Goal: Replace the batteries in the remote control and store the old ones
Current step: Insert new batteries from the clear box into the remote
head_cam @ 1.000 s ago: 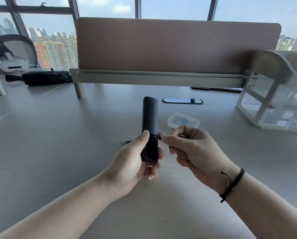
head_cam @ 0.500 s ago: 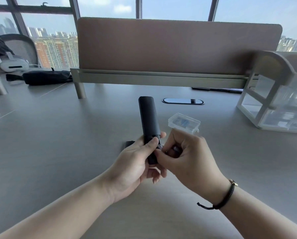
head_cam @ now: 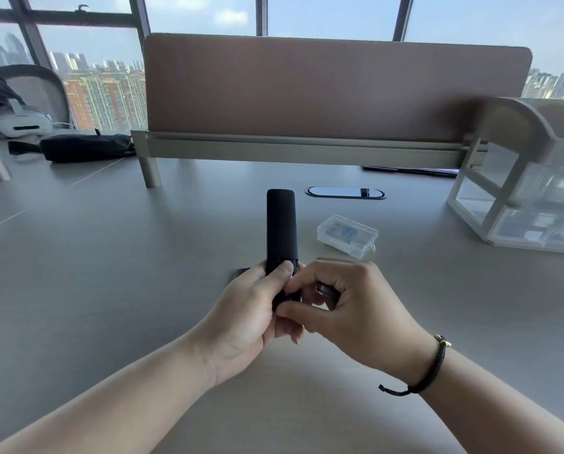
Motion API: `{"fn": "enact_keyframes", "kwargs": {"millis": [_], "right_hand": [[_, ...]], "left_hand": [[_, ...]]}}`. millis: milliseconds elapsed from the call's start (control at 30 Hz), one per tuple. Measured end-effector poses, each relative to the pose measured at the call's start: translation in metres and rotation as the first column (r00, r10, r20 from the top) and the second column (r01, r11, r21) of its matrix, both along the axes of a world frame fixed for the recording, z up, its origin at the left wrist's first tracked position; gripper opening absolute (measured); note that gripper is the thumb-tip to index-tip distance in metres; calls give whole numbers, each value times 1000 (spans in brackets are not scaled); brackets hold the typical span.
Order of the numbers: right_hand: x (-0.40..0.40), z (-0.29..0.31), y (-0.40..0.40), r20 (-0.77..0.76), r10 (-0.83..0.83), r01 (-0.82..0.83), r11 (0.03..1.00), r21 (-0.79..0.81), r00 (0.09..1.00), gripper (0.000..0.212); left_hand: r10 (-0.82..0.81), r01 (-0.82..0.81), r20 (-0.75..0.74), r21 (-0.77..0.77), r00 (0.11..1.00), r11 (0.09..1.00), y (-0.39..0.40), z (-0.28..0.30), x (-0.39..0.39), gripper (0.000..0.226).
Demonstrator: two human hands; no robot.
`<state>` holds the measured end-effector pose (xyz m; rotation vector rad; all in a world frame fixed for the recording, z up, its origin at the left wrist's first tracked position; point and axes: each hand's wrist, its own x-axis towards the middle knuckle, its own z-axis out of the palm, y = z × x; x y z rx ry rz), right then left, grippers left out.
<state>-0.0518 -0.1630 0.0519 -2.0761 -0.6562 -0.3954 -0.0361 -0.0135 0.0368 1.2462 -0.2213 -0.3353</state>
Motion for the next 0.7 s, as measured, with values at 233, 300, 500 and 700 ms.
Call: {"fn": "enact_keyframes", "kwargs": {"millis": [233,300,500,700], "right_hand": [[1,-2,4,-156,9,11,992,129,988,23],[5,-2,3,-167,-51,64,995,77,985,31],[12,0,-7,-325,-46,65,997,47,944,45],[12,-3,-5,-260,-109,108,994,-21,959,45]], "left_hand": [[-43,43,-10,10,999,999,0,0,0,35],[-44,45,-22,23,999,999,1,0,-1,36],[-62,64,-29,75,998,995,-1,-1,-8,36],[-57,58,-14,58,998,997,0,0,-7,34]]}}
